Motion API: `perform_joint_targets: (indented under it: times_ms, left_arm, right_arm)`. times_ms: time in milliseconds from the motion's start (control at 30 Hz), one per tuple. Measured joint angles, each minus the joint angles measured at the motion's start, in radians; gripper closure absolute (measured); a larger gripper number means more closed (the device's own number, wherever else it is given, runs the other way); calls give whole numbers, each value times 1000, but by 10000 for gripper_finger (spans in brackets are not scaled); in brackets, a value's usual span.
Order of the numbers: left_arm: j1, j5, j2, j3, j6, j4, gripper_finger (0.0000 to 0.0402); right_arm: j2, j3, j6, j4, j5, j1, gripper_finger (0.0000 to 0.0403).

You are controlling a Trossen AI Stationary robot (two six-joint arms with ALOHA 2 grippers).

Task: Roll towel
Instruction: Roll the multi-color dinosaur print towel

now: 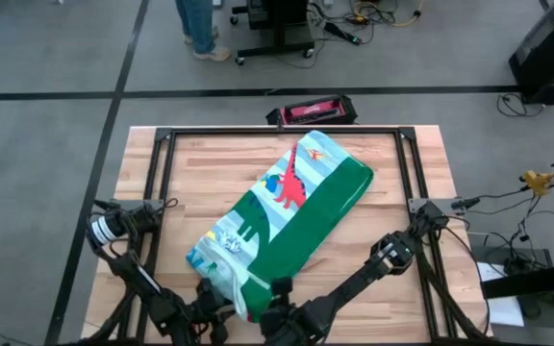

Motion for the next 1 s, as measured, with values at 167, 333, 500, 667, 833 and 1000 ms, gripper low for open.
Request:
perform_joint_targets:
  times_ms: [167,333,500,667,833,1000]
  left_arm:
    - [0,-14,0,0,3,0,285]
    - [0,-32,0,0,0,2,285]
    - [0,-35,0,0,1,3,285]
    - [0,-37,0,-2,2,2,285]
    - [1,-39,0,-2,2,2,285]
    - [1,-39,0,-2,2,3,285]
  right_arm:
    - [-11,43,-27,62,-110,31,403]
    - [13,27,-32,68,-98,18,403]
    - [19,2,-8,69,-25,7,403]
    - [18,-3,6,91,82,0,403]
    - [20,-14,26,109,31,-28,403]
    - [21,-19,29,136,23,-35,403]
